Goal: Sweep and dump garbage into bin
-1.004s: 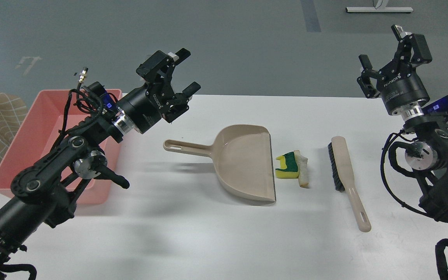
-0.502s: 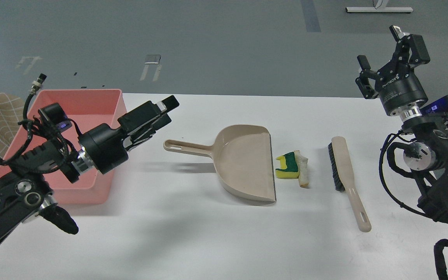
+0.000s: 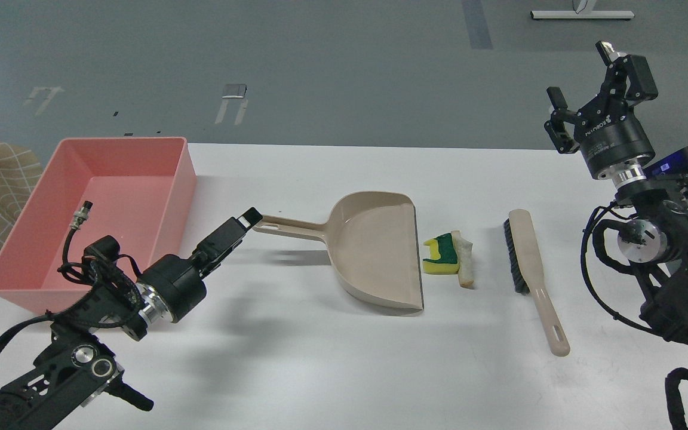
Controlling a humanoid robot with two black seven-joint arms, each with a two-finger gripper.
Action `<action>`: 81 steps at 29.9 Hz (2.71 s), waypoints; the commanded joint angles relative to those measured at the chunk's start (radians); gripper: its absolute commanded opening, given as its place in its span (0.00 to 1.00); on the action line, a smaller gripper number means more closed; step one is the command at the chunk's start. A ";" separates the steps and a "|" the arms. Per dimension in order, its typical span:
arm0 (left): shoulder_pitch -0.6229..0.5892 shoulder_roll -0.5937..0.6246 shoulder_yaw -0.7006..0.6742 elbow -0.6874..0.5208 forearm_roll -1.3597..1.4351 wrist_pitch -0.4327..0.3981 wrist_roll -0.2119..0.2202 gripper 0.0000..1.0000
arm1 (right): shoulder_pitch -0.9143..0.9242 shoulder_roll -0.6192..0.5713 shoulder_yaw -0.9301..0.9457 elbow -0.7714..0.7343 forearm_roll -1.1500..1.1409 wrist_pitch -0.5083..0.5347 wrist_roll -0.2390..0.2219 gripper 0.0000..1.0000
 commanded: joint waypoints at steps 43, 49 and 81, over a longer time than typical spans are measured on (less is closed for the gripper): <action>-0.225 -0.317 0.102 0.387 0.001 0.164 0.014 0.97 | -0.006 -0.007 0.001 -0.001 -0.001 -0.001 0.000 1.00; -0.231 -0.322 0.115 0.388 0.000 0.164 0.014 0.84 | -0.006 -0.007 0.002 -0.001 -0.001 -0.001 0.000 1.00; -0.234 -0.320 0.112 0.385 -0.014 0.164 0.019 0.00 | 0.003 -0.191 -0.134 0.100 -0.004 -0.024 -0.056 1.00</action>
